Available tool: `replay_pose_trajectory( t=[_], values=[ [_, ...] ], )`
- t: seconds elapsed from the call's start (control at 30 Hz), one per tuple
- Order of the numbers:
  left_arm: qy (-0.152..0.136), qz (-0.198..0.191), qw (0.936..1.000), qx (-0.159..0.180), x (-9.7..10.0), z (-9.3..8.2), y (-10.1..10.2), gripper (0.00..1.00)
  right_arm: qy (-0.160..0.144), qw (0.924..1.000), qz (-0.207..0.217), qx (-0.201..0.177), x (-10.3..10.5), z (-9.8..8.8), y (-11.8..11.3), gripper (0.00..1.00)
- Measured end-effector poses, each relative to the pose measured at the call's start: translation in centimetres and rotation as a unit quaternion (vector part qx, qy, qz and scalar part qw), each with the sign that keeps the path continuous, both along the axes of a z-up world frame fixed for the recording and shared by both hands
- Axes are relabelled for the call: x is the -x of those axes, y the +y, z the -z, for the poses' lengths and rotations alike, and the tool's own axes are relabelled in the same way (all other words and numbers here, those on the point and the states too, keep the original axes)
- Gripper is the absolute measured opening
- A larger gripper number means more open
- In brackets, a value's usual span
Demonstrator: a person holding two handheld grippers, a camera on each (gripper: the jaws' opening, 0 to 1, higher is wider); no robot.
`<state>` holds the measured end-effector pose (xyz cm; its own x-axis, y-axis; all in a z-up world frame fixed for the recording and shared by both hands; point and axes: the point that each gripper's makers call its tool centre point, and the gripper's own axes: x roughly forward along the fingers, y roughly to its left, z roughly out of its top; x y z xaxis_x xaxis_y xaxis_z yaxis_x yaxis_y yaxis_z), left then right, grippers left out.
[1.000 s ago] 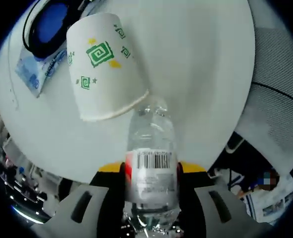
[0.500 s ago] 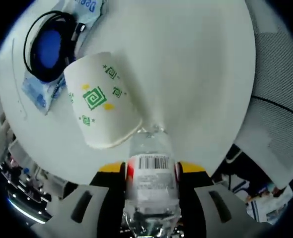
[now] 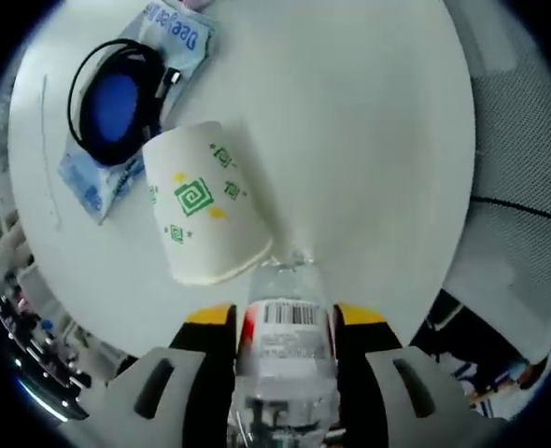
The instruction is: Arrange the tabletop items into an orderly group along one side of the table until the central work area is clear of visible clutter.
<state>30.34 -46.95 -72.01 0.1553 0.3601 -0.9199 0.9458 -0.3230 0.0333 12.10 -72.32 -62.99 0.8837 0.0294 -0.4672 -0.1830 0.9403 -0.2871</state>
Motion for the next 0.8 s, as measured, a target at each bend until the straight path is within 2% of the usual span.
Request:
replay_pose_trajectory(
  t=[0.17,0.4,0.43,0.5,0.73,0.8],
  values=[
    [0.002,-0.004,0.9999,0.015,-0.2,-0.6,0.0,0.43,0.002,1.0,-0.003,0.001,0.0,0.1,0.1,0.84],
    [0.019,-0.033,0.9972,0.064,0.6,-1.3,-0.7,0.52,0.001,1.0,-0.003,0.0,0.0,0.1,0.1,0.84],
    [0.019,-0.04,0.9955,0.084,0.7,-1.3,-1.2,0.53,0.002,1.0,-0.004,0.0,0.0,0.1,0.2,0.84],
    [0.008,-0.055,0.9932,0.103,0.4,-1.7,-1.5,0.55,0.003,1.0,-0.008,-0.001,0.0,0.1,0.3,0.84],
    [0.0,-0.065,0.9862,0.152,0.0,-2.8,-2.3,0.6,0.008,0.9998,-0.018,-0.004,0.0,0.3,0.8,0.84],
    [-0.001,-0.065,0.9817,0.179,-0.1,-3.2,-2.9,0.61,0.007,0.9998,-0.02,-0.005,0.0,0.3,0.9,0.84]
  ],
)
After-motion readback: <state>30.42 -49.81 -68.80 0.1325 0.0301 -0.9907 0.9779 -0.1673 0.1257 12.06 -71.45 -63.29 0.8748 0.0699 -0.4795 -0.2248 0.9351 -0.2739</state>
